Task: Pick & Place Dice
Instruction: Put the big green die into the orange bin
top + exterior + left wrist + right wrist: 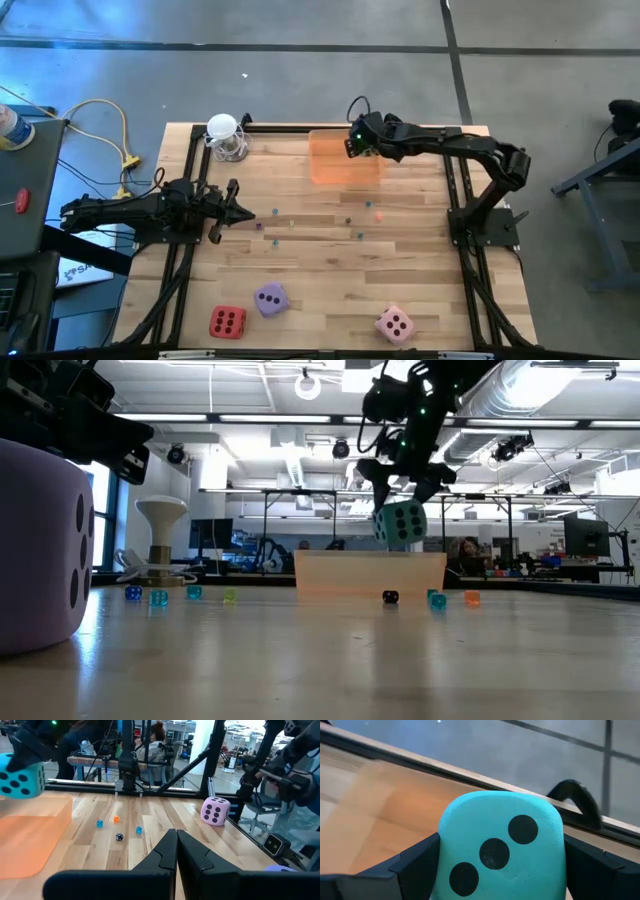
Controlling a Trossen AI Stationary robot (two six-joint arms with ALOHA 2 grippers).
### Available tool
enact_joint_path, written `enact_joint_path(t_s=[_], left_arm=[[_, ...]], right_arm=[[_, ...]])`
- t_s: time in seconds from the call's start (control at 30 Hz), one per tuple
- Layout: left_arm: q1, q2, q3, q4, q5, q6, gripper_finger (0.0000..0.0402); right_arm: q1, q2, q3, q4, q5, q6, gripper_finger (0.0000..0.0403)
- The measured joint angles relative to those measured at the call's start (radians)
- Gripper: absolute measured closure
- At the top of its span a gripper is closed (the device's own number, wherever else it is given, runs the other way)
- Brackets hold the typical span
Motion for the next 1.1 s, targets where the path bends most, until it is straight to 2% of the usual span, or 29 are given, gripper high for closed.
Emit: enact_joint_path(t_s=[0.4,0.77,1.1], left_arm=[[0.0,0.0,0.0,0.0,0.0,0.0,0.0401],[0.0,0.0,0.0,0.0,0.001,0.0,0.0401],[0.0,0.0,0.0,0.0,0.001,0.0,0.0401]], right_arm=[[-0.045,0.116,0.0,0.073,-0.035,-0.029,0.006],[-0.049,0.116,0.0,0.121,-0.033,-0.076,0.0017],[-0.047,0.116,0.0,0.118,-0.049,-0.066,0.0012]])
